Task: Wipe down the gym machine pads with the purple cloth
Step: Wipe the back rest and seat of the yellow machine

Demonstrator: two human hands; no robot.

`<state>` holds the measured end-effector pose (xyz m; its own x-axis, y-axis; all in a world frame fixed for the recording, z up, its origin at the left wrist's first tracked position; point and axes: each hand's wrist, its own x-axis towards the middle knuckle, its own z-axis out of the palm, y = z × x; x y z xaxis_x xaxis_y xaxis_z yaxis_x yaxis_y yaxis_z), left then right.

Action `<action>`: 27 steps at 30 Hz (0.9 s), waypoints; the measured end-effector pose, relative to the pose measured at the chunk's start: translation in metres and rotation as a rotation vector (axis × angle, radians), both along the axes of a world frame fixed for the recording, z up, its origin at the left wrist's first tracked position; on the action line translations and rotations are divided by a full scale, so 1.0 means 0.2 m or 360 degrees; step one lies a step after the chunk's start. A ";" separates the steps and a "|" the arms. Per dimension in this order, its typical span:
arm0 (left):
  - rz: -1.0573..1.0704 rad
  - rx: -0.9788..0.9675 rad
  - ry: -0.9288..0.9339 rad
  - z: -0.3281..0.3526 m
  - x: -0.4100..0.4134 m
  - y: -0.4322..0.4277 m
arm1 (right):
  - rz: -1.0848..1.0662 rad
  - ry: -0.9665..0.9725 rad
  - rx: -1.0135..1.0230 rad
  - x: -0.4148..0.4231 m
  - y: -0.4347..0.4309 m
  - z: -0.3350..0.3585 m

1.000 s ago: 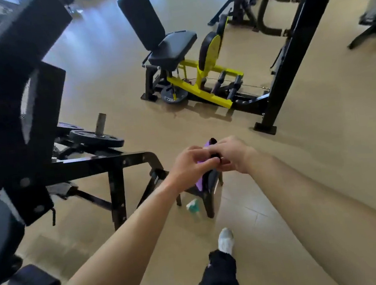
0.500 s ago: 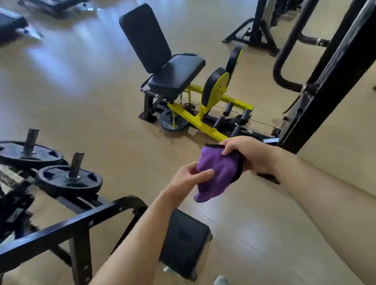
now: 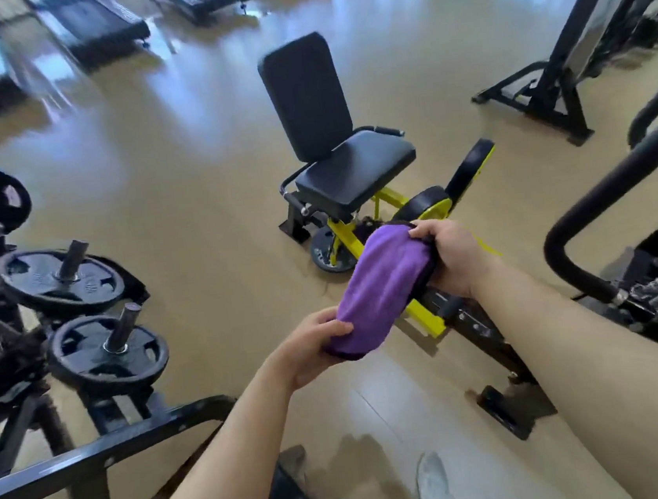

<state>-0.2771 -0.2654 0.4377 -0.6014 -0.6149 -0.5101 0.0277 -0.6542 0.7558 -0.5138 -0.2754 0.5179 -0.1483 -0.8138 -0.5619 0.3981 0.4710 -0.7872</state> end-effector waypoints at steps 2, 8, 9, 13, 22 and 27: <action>0.0189 0.0108 0.0126 -0.01 -0.09 -0.14 | 0.0014 -0.0026 0.0000 -0.14 -0.18 -0.01; 0.0887 0.0307 0.0469 0.04 -0.26 -0.57 | -0.0100 -0.0165 0.0062 -0.31 -0.72 -0.09; 0.0956 0.0315 0.0457 0.03 -0.27 -0.67 | -0.0096 -0.0124 0.0094 -0.31 -0.81 -0.11; 0.1118 0.0316 0.0245 -0.01 -0.28 -1.10 | -0.0034 -0.0062 0.0143 -0.31 -1.20 -0.20; 0.1045 -0.0046 -0.0418 0.03 -0.31 -2.27 | 0.0055 0.0403 0.0027 -0.29 -2.25 -0.32; 0.0941 -0.0450 -0.1126 0.07 -0.28 -2.84 | 0.0150 0.0819 0.0115 -0.28 -2.73 -0.32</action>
<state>-0.3334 -0.8342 0.4515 0.2348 -0.8755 -0.4223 -0.2284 -0.4720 0.8515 -0.5708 -0.8224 0.4544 -0.3479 -0.7988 -0.4908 -0.0778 0.5463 -0.8340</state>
